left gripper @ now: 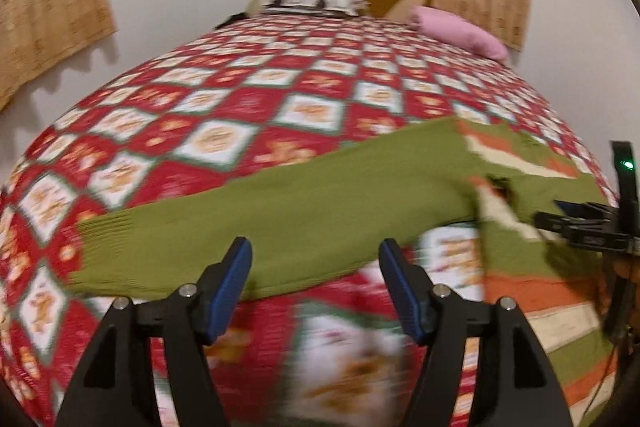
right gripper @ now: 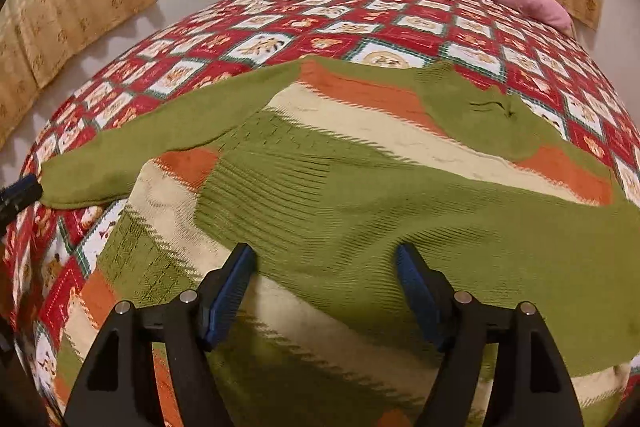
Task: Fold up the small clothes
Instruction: 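Grasp the cuff of the other sleeve with the left gripper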
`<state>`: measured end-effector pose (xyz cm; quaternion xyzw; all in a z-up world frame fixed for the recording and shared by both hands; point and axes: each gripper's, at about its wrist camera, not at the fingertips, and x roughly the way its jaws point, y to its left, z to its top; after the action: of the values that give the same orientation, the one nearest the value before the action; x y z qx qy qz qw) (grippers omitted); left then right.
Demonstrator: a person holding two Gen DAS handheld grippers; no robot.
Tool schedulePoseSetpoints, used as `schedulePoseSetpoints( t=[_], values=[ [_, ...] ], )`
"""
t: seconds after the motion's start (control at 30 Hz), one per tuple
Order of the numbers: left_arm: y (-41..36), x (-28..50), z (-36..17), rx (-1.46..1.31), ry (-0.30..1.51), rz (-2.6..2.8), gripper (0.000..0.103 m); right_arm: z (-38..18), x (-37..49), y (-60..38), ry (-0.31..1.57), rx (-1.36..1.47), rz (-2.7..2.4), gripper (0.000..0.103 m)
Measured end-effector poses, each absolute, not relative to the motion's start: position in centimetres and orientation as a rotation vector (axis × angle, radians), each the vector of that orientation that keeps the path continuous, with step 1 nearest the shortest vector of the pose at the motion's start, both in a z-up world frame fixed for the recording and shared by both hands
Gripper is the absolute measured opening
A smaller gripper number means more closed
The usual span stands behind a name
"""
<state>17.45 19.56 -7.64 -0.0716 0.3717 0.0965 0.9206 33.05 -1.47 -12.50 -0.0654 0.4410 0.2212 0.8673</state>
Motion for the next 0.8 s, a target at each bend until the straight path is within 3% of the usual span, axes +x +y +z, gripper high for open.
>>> schedulePoseSetpoints(
  t=[0.4,0.8],
  values=[
    [28.4,14.4,-9.9,-0.217,0.812,0.449,0.071,-13.1,32.2,-0.4,0.876,-0.189,0.441,0.079],
    [32.4,14.0,-10.9,-0.362,0.804,0.571,0.075,-13.3,31.8,-0.5,0.843,-0.19,0.427,0.08]
  ],
)
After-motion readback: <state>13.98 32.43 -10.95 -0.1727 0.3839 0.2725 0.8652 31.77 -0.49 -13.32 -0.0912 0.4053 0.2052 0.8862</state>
